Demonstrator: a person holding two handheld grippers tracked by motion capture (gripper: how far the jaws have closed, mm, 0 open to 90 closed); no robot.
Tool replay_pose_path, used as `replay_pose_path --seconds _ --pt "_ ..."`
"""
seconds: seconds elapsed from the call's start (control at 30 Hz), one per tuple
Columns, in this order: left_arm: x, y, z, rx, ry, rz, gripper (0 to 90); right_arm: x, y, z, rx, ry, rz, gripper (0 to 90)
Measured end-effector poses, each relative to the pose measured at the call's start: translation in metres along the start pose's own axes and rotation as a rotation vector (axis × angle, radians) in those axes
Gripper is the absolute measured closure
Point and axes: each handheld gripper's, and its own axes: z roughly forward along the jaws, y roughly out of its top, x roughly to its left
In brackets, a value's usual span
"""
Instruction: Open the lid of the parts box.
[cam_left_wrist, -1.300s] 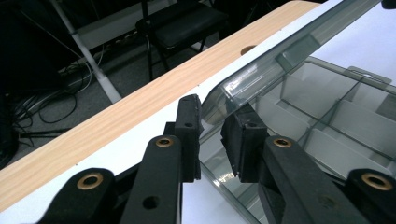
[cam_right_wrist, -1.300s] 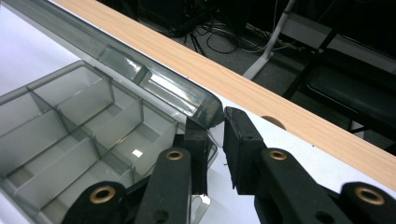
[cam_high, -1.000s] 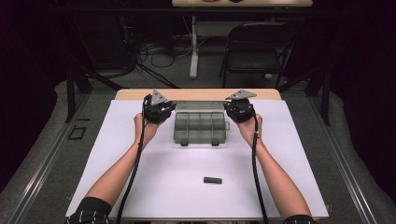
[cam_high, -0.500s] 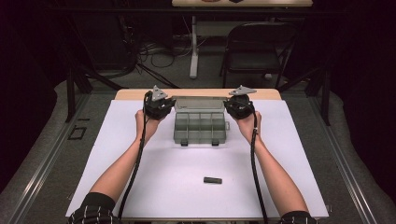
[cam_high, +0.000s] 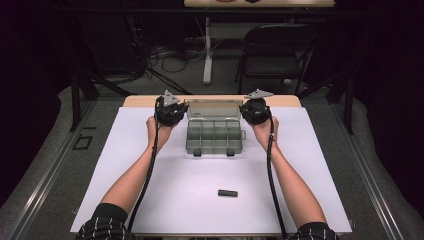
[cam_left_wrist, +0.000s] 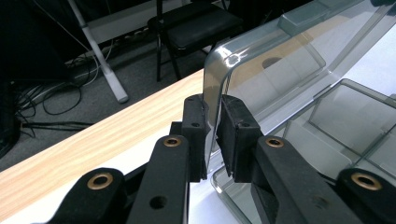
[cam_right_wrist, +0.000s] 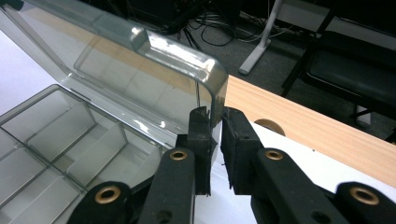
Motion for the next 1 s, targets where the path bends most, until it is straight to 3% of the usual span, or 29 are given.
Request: replay_pose_path --seconds 0.57,1.0 --pt "0.005 0.002 0.012 0.01 0.018 -0.03 79.8 -0.005 0.002 0.011 -0.001 -0.006 0.029 81.5" --pt "0.006 -0.005 0.027 0.043 0.031 -0.058 79.9 -0.006 -0.004 0.023 0.016 -0.009 0.059 81.4"
